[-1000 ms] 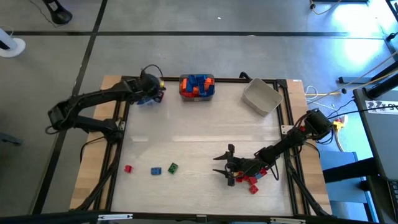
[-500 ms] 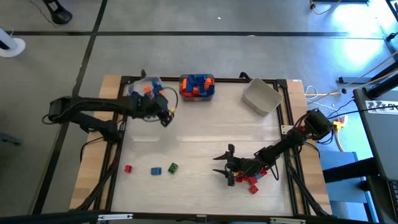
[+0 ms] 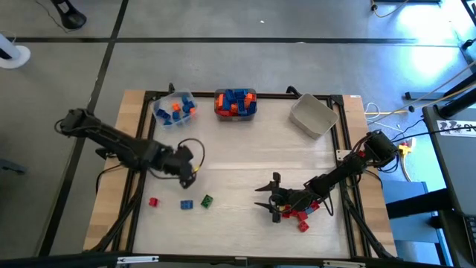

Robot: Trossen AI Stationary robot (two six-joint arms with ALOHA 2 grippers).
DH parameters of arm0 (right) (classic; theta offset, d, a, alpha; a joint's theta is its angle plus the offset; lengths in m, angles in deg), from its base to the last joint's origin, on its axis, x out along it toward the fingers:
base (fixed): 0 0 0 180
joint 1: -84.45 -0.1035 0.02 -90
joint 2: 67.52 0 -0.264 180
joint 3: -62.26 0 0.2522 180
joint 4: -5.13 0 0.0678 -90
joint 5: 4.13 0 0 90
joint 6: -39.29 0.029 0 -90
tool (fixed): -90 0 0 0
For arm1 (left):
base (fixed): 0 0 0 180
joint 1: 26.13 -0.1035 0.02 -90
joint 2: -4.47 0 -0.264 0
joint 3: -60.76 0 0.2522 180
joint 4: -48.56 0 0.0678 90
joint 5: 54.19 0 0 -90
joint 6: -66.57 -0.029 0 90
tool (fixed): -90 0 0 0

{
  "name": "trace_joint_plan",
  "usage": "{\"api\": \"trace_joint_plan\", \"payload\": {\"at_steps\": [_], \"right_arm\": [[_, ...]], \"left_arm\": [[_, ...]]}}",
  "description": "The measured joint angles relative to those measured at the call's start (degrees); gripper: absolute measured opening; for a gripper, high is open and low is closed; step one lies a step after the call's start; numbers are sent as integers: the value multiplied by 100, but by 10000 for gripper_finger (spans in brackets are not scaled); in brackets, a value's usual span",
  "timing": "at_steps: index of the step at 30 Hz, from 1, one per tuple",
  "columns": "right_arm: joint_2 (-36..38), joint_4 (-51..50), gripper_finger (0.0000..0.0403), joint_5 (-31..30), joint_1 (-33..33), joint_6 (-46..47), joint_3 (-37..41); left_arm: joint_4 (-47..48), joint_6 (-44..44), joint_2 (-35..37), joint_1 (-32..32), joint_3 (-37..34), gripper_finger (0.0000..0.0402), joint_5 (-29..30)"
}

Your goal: Sort blocks by size

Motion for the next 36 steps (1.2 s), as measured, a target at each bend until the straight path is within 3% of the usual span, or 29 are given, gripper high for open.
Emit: {"api": "trace_joint_plan", "payload": {"at_steps": [9, 20, 36], "right_arm": [[0, 0, 230, -4, 0, 0, 0], [0, 0, 230, -7, 0, 0, 0], [0, 2, 230, -4, 0, 4, 0]], "left_arm": [[608, 2325, 0, 1345, 0, 210, -909], [657, 4419, -72, 2585, 0, 210, -1380], [1102, 6213, -805, 3458, -2, 210, -1961]]}}
